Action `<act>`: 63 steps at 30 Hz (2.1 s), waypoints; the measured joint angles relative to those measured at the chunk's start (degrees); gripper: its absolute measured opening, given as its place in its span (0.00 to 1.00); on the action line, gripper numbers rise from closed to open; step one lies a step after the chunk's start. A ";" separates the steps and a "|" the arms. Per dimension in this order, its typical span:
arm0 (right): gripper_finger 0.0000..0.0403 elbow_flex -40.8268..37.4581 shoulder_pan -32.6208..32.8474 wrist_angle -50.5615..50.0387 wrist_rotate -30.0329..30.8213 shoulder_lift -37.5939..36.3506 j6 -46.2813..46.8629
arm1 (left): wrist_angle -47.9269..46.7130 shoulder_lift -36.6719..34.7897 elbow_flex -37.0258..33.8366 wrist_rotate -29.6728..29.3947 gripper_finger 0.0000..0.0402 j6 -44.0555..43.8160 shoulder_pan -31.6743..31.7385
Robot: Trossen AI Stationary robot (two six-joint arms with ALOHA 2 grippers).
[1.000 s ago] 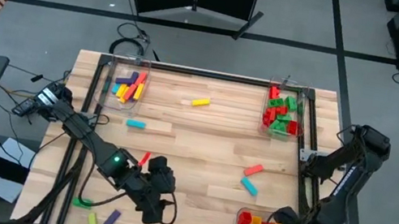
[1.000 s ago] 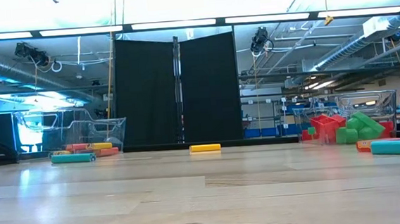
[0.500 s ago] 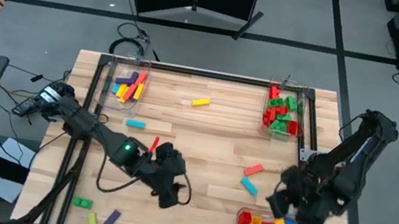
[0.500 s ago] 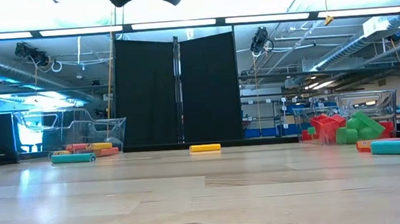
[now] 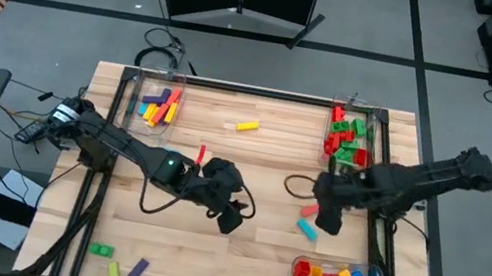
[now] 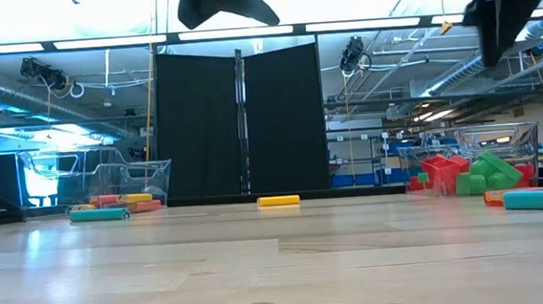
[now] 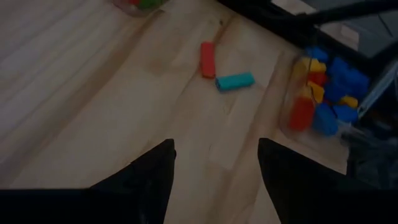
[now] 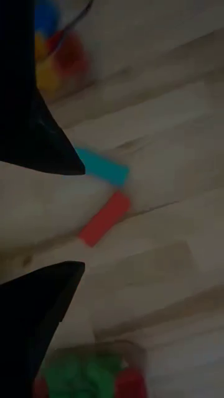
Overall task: Sort blocks by size
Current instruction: Put the orange block into the top left transparent bin
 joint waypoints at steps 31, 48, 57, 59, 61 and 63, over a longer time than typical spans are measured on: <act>0.55 -22.16 -10.31 24.36 -5.60 18.81 -44.31 | -3.01 0.00 0.00 -19.39 0.59 -18.74 -7.20; 0.27 -22.47 -10.33 24.45 -8.30 12.29 -36.91 | -2.85 0.00 0.00 -19.71 0.59 -20.05 -7.29; 0.28 -22.49 -10.33 24.01 -8.59 2.15 -26.94 | -2.34 0.00 0.00 -20.80 0.59 -20.03 -6.25; 0.29 -22.49 -10.33 25.07 -8.60 -0.66 -25.01 | -1.82 0.00 0.00 -21.54 0.59 -20.01 -5.86; 0.29 -22.49 -10.33 26.79 -8.65 -3.59 -23.56 | -1.07 0.02 0.00 -22.34 0.59 -19.73 -5.34; 0.29 -22.47 -10.33 29.42 -9.50 -6.63 -22.89 | -0.45 0.02 0.00 -22.41 0.59 -18.28 -4.83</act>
